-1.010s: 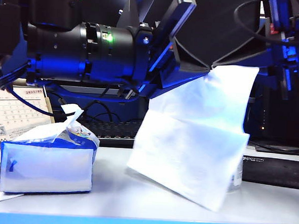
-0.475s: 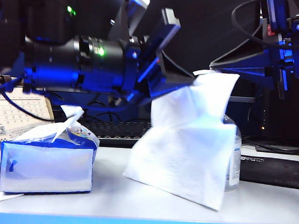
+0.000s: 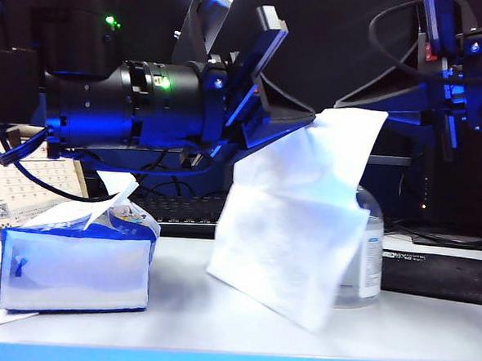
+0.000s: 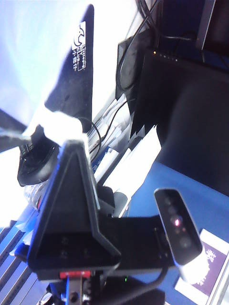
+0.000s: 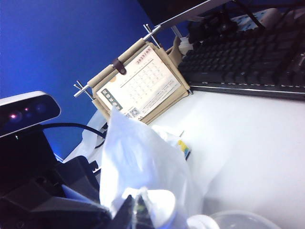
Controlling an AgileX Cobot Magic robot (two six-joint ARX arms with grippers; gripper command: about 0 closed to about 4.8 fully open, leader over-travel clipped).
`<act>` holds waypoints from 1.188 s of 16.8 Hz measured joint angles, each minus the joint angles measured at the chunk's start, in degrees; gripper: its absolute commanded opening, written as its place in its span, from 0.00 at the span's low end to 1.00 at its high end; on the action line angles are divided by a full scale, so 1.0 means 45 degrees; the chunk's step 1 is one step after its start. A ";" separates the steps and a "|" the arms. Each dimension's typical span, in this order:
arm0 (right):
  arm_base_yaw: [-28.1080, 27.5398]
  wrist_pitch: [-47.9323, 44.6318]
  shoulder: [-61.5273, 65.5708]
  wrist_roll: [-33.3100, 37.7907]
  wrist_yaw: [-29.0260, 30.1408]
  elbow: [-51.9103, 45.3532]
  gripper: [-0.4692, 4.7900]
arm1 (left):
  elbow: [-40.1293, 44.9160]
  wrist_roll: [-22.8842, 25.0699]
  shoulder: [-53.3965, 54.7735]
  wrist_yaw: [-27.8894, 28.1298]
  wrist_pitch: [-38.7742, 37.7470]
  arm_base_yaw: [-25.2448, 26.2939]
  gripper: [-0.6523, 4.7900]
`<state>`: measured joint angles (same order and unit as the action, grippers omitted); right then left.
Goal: Pull out a tissue from the tissue dispenser, then press the switch of the alcohol sanitizer bottle to drop some sanitizer on the paper tissue, and finally place the treated tissue on the table.
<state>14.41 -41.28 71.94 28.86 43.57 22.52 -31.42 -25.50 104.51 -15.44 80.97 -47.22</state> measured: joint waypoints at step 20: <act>-0.0024 0.1394 0.0199 -0.0335 0.0029 -0.0068 0.09 | -0.1520 0.0617 0.0476 0.1355 -0.2443 0.1025 0.11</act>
<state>14.31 -35.00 72.84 27.35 43.70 22.22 -38.26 -22.72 106.65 -9.34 69.98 -42.61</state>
